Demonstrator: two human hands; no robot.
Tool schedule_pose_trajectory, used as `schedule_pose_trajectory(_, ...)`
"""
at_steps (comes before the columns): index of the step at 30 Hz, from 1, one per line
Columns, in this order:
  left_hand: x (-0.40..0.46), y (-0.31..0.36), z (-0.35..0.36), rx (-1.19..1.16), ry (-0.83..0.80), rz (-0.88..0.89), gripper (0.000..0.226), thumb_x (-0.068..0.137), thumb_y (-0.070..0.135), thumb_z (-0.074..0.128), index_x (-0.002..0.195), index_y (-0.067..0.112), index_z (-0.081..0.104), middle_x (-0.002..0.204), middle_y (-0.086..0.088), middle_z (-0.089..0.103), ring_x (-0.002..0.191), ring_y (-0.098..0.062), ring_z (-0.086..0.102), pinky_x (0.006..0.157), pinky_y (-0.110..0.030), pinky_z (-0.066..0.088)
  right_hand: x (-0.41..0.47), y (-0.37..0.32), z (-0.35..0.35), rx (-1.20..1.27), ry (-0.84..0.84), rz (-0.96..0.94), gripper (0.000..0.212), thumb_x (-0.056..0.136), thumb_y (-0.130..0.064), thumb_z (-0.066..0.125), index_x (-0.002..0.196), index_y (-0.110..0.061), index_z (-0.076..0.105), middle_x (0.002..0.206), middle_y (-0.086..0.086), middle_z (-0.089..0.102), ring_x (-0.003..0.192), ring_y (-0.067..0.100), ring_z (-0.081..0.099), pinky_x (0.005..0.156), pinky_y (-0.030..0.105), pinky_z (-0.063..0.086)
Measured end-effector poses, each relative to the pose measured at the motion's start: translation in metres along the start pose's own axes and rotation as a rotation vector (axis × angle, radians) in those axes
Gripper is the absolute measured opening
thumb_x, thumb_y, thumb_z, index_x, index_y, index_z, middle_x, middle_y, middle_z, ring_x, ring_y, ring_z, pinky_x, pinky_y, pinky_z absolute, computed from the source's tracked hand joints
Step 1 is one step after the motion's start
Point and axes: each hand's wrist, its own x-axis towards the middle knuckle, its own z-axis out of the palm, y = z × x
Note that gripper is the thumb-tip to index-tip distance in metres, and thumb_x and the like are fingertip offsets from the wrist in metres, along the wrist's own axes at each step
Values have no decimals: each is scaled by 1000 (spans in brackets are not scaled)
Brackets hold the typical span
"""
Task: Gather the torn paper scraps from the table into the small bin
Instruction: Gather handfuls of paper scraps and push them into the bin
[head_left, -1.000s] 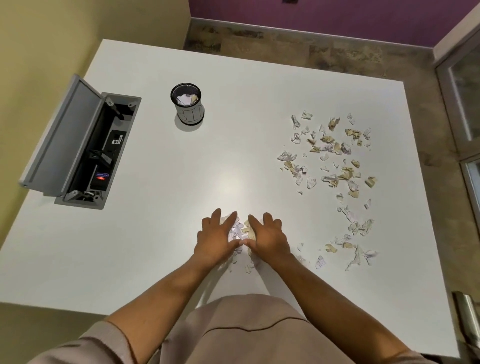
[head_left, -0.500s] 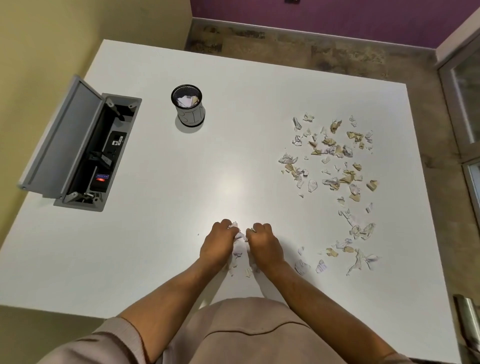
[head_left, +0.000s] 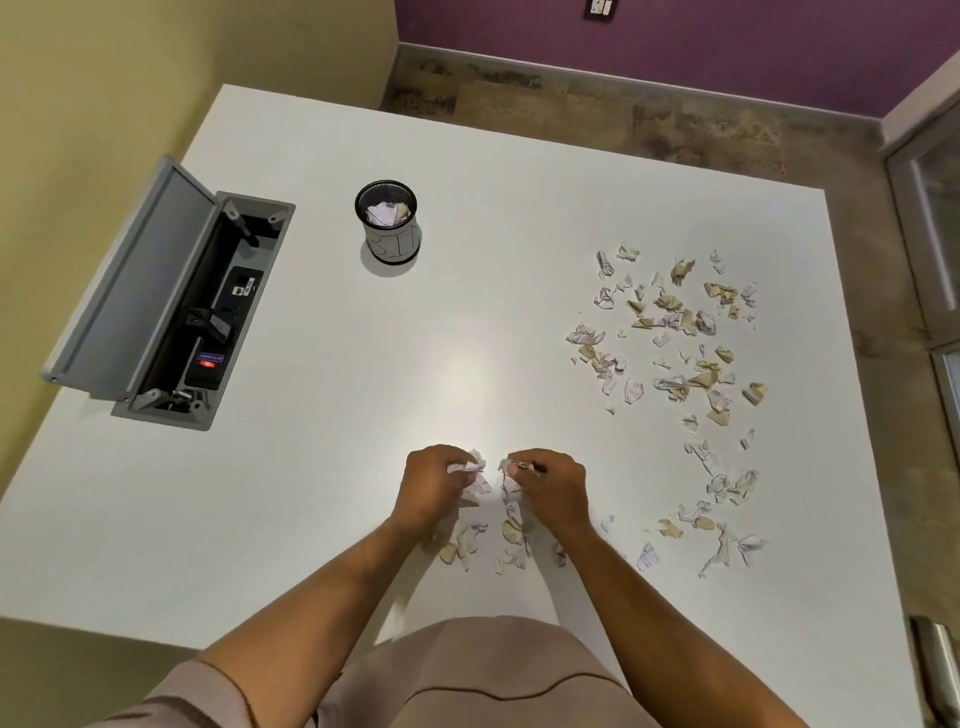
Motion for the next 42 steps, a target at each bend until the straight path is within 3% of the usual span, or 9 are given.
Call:
schedule_pose_trajectory(2,3,5,-7,-44,3,0,15,80,17,78,95,15,78,103,1,74,83,-4,63,72,-14,45,5,-4,-3,147,-24,127,12,82,-18,74,92,-19,78,90,-12,75,82,-2,68,83,23,55)
schedule_pose_trajectory(5,7,14,-16,-163,30,-60,15,77,17,81,91,21,78,99,5,74,83,-6,68,72,-25,56,11,-11,-4,384,-22,200,15,83,-17,75,98,-18,77,96,-4,76,90,13,71,85,34,58)
schedule_pose_trajectory(10,21,34,-33,-352,74,-99,17,75,9,82,82,24,77,89,12,72,69,9,66,51,-5,45,31,-30,2,629,-30,275,15,82,-6,74,93,-15,77,94,3,77,90,26,72,82,42,59)
schedule_pose_trajectory(17,58,65,-67,-547,93,-51,14,77,6,80,81,19,77,71,8,74,56,-3,66,48,-11,49,68,-76,9,848,-81,280,16,82,-6,74,97,-7,75,96,6,76,87,20,73,72,29,58)
schedule_pose_trajectory(24,122,94,-116,-567,176,27,18,76,6,81,85,21,77,88,7,75,81,-9,69,79,-27,57,115,-131,12,939,-90,260,10,88,-4,66,87,-13,72,99,-8,74,84,1,71,66,14,53)
schedule_pose_trajectory(29,174,115,-158,-599,254,29,18,76,6,81,81,22,76,91,-4,74,76,-19,70,63,-27,56,137,-151,19,1047,-98,269,12,89,0,62,89,-9,69,89,-9,76,82,2,71,69,14,54)
schedule_pose_trajectory(32,204,128,-180,-522,326,24,16,74,9,83,80,21,75,99,-9,74,81,-24,71,72,-34,58,146,-156,23,1074,-105,262,12,90,1,61,91,-7,70,93,-5,75,83,4,71,70,15,54)
schedule_pose_trajectory(35,228,138,-196,-406,356,-2,16,72,11,85,80,18,74,98,-8,74,67,-22,66,62,-35,58,153,-157,27,1120,-114,256,12,91,2,60,90,-5,69,90,-3,75,81,6,71,69,16,54)
schedule_pose_trajectory(42,277,150,-204,200,260,-11,11,80,13,77,90,11,73,107,-14,67,93,-30,65,76,-28,51,161,-156,30,1116,-129,318,10,89,-1,63,87,-7,71,88,-3,75,80,4,70,66,15,54)
